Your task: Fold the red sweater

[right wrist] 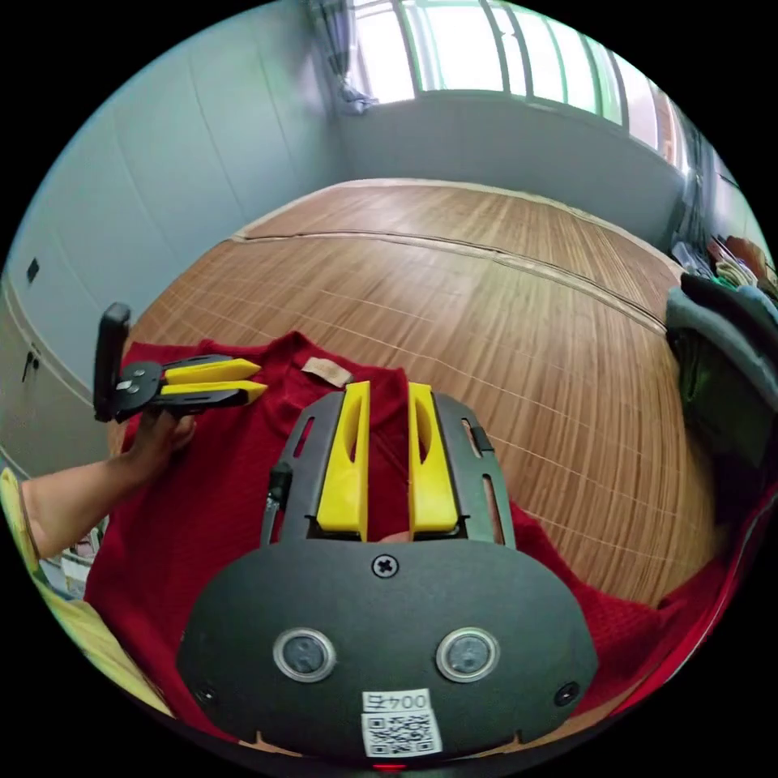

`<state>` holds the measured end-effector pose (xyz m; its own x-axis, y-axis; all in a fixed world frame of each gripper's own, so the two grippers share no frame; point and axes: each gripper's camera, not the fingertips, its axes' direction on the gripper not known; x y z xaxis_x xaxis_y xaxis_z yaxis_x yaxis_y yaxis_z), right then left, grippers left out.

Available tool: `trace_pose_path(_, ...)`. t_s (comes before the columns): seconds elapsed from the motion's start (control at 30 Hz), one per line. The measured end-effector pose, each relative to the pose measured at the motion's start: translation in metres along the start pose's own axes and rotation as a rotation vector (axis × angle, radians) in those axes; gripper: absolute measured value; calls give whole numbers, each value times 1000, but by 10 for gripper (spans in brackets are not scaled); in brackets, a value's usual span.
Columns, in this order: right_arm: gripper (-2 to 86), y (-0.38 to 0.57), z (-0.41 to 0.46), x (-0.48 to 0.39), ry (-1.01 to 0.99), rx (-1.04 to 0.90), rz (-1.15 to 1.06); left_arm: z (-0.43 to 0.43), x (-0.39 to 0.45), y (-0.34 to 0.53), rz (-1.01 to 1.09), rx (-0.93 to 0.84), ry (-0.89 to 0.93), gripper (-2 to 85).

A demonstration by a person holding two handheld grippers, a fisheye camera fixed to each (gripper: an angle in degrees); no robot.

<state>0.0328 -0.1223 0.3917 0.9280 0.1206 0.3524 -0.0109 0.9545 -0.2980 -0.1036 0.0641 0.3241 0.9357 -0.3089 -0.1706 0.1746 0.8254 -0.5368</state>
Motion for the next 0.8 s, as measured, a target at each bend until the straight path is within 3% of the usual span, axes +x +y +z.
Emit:
trace_pose_path(0.13, 85, 4, 20, -48, -30, -39, -80, -1, -4, 0, 1, 0, -2, 98)
trace_pose_path(0.3, 99, 1, 61, -78, 103, -163, -157, -3, -10, 0, 0, 0, 0, 98)
trace_pose_path(0.57, 109, 14, 29, -45, 44, -78, -82, -8, -23, 0, -2, 1, 3, 98)
trace_pose_path(0.8, 103, 34, 36, -13, 94, -146, -58, -13, -35, -2, -3, 1, 4, 98)
